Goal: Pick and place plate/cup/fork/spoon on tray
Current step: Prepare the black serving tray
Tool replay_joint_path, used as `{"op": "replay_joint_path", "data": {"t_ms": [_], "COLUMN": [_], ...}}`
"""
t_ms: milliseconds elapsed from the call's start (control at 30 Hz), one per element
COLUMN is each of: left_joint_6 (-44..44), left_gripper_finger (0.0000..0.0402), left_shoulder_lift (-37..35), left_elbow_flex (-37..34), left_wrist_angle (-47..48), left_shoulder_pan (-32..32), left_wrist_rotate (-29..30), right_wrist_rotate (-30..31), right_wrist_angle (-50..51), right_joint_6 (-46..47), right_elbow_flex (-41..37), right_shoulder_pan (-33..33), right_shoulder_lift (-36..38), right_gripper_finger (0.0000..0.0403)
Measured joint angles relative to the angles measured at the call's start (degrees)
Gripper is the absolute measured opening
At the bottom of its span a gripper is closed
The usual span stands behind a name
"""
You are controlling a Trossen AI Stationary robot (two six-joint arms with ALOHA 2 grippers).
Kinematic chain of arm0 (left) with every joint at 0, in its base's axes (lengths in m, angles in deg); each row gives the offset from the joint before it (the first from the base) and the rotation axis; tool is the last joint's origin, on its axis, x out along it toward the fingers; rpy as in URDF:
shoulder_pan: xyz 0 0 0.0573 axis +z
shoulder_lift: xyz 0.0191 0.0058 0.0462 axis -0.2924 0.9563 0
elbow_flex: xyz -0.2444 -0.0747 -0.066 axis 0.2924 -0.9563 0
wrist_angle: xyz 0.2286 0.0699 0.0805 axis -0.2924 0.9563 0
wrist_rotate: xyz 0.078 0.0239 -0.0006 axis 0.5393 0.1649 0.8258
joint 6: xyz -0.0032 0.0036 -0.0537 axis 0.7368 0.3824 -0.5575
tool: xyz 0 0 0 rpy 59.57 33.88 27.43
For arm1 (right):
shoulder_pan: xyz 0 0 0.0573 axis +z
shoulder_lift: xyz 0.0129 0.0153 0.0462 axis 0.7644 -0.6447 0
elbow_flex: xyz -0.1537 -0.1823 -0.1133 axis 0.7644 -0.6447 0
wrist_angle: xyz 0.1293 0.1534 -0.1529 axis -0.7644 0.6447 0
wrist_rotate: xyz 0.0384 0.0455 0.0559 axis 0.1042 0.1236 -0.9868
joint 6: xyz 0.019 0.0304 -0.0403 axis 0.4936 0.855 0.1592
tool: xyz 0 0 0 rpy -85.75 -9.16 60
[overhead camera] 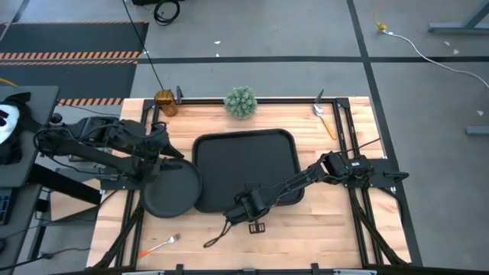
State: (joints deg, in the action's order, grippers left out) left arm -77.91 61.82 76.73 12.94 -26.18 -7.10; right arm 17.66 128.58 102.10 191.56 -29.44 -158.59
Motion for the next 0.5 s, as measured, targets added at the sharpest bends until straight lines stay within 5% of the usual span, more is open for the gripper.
{"op": "replay_joint_path", "data": {"t_ms": [267,500], "left_joint_6": [-6.95,-7.22], "left_gripper_finger": [0.0192,0.0192], "left_shoulder_lift": [0.14,2.42], "left_elbow_flex": [0.0,-0.02], "left_wrist_angle": [-1.39,-10.51], "left_shoulder_pan": [-5.27,-7.22], "left_wrist_rotate": [14.93,21.98], "right_wrist_rotate": [-0.37,-3.26], "right_wrist_angle": [-4.76,0.02], "right_joint_6": [8.41,3.92], "right_elbow_flex": [0.01,0.0], "right_shoulder_pan": [-2.75,-4.19], "right_shoulder_lift": [0.02,0.09], "right_gripper_finger": [0.0059,0.0076]}}
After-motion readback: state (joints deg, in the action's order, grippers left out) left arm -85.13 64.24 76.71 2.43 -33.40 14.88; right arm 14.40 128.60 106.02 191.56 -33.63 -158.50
